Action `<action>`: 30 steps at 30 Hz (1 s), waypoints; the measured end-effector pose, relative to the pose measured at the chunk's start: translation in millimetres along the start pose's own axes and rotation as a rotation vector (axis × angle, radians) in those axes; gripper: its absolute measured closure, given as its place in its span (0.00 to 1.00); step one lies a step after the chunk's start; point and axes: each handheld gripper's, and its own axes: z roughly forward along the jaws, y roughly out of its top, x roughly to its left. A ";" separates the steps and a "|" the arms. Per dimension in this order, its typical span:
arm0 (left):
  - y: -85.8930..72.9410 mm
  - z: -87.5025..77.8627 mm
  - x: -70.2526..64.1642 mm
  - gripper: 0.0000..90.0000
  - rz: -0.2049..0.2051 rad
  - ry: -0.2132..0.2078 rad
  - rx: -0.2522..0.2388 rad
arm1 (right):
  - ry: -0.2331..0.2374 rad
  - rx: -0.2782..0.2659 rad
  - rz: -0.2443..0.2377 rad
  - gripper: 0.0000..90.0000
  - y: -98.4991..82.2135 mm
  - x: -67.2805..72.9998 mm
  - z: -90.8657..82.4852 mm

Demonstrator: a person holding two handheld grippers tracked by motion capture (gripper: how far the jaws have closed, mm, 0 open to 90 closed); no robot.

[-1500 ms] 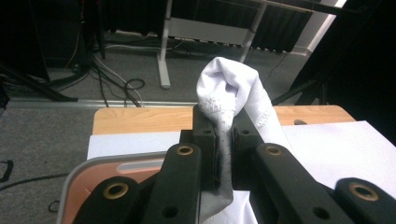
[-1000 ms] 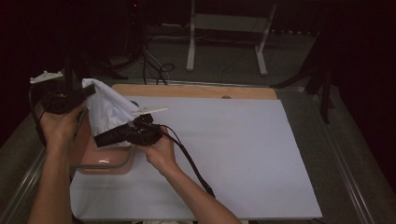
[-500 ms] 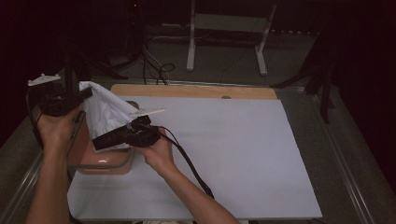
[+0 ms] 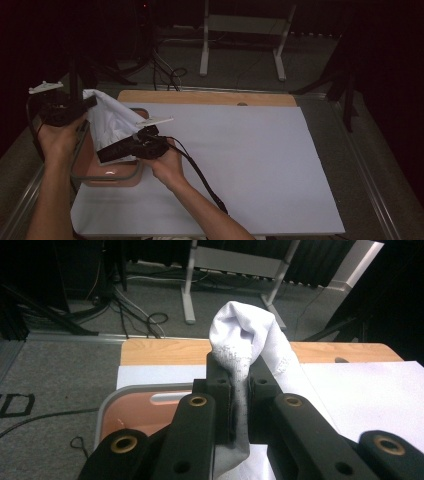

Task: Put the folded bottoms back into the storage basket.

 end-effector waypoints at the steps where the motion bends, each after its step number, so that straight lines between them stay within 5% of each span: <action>1: -0.1 -0.4 0.4 0.94 0.000 0.002 0.000 | 0.001 0.001 -0.002 0.88 -0.1 0.2 0.2; 30: -7.2 -8.7 18.0 0.94 0.000 0.053 0.027 | 0.030 0.031 -0.015 0.87 -5.6 6.2 11.5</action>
